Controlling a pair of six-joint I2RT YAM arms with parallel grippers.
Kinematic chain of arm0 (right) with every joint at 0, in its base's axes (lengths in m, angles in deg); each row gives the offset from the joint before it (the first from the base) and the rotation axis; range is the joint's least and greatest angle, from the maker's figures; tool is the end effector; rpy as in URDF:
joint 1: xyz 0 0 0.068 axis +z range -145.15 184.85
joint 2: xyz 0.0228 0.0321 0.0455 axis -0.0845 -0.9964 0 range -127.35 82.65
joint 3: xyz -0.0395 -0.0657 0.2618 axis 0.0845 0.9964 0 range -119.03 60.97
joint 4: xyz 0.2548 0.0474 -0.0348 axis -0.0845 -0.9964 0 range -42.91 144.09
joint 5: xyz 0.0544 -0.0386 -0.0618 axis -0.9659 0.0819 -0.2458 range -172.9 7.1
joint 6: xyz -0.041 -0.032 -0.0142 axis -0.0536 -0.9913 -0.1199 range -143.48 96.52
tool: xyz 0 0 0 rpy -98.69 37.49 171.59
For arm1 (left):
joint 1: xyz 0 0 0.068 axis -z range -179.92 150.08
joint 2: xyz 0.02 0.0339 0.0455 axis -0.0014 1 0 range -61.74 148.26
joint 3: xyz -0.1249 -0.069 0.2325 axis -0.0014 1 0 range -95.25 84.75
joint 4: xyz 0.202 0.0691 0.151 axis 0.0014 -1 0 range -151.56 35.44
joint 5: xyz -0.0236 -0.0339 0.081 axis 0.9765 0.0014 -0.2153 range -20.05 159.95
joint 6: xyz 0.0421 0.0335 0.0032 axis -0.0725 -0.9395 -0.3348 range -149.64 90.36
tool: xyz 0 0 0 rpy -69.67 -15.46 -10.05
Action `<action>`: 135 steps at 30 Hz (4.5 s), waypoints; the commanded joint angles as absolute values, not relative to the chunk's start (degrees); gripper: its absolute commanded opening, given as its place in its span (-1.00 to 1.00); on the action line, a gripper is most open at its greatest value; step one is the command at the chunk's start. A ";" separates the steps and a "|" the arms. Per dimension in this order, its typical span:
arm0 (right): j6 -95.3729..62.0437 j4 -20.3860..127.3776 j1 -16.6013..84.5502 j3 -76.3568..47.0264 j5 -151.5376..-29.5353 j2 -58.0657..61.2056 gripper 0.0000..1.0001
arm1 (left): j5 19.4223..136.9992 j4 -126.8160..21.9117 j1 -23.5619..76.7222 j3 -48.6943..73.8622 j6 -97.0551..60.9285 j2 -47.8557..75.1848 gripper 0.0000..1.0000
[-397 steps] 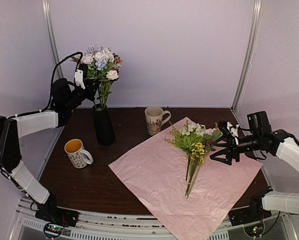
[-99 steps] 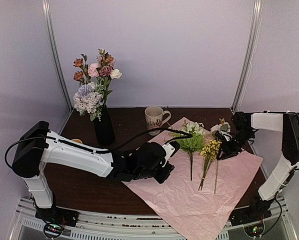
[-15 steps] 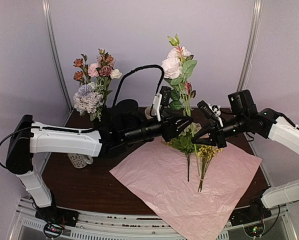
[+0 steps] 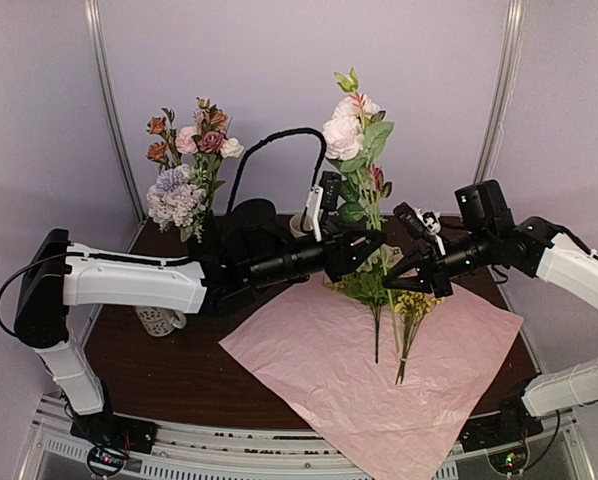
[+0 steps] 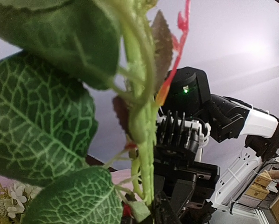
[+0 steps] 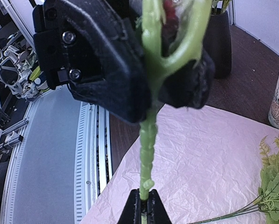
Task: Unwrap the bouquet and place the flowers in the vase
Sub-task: Pass from the right arm to the left, then place the fake flower in the vase.
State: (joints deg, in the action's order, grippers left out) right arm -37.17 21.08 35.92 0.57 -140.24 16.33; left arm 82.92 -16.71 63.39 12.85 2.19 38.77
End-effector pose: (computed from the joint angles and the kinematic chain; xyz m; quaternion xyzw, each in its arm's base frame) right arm 0.1871 0.1477 0.3310 -0.4927 0.6533 0.4851 0.3084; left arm 0.1812 -0.3782 0.3259 0.2574 0.5962 -0.6080 0.4566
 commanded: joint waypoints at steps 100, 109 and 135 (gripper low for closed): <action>-44.14 25.62 12.91 15.36 -133.48 26.71 0.29 | 66.54 -65.44 33.03 -7.38 -41.02 23.59 -1.00; -44.20 25.59 12.68 15.44 -133.43 26.75 0.29 | 69.20 -59.86 31.35 -4.81 -40.24 25.80 -1.00; -44.49 25.18 12.01 15.44 -134.49 26.49 0.30 | 69.45 -50.01 27.51 10.74 -36.28 23.94 -1.00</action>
